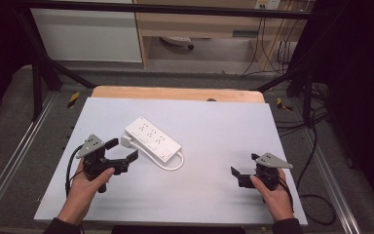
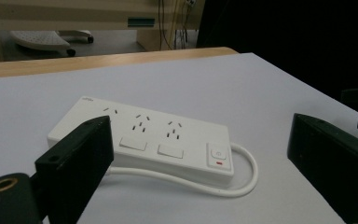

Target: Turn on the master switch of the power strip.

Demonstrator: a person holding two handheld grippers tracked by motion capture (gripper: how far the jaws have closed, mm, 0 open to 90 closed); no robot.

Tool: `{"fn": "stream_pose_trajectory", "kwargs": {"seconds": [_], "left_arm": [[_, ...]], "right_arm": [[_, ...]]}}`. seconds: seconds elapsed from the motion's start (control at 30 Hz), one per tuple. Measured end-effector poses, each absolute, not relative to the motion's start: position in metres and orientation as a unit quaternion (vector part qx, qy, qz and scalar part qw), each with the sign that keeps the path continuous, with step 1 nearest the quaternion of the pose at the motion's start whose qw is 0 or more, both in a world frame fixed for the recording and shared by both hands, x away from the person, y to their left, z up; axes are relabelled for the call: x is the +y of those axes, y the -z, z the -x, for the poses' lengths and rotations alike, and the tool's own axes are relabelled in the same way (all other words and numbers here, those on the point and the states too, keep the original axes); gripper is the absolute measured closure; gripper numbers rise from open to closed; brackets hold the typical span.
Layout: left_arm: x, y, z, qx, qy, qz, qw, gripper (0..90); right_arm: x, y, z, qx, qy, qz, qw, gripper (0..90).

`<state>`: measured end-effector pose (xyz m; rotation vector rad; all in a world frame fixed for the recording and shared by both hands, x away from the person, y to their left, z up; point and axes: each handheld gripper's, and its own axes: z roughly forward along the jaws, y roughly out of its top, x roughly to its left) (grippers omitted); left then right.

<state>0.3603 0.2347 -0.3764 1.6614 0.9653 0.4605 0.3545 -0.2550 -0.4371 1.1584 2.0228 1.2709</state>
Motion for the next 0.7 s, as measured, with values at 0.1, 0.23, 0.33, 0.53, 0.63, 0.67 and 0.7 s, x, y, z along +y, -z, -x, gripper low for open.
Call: {"fn": "stream_pose_trajectory", "kwargs": {"seconds": [0.1, 0.23, 0.33, 0.53, 0.63, 0.67, 0.7], "left_arm": [[0.228, 0.374, -0.365, 0.404, -0.194, -0.705, 0.549, 7.3], [0.221, 0.372, -0.369, 0.4, -0.195, -0.71, 0.547, 8.0], [0.216, 0.37, -0.371, 0.393, -0.201, -0.712, 0.546, 9.4], [0.207, 0.368, -0.376, 0.39, -0.2, -0.713, 0.547, 11.8], [0.204, 0.367, -0.378, 0.388, -0.204, -0.715, 0.545, 14.0], [0.202, 0.367, -0.38, 0.387, -0.204, -0.716, 0.543, 16.1], [0.2, 0.367, -0.381, 0.386, -0.203, -0.717, 0.544, 17.6]], "right_arm": [[-0.255, 0.437, -0.354, 0.739, -0.465, -0.424, 0.241, 3.8], [-0.255, 0.437, -0.354, 0.74, -0.467, -0.421, 0.241, 4.1], [-0.255, 0.436, -0.354, 0.74, -0.467, -0.421, 0.241, 4.2], [-0.255, 0.436, -0.354, 0.739, -0.467, -0.42, 0.244, 4.2], [-0.255, 0.436, -0.354, 0.738, -0.467, -0.42, 0.245, 4.2], [-0.256, 0.436, -0.354, 0.738, -0.467, -0.42, 0.245, 4.2], [-0.256, 0.436, -0.354, 0.739, -0.466, -0.42, 0.245, 4.2]]}}
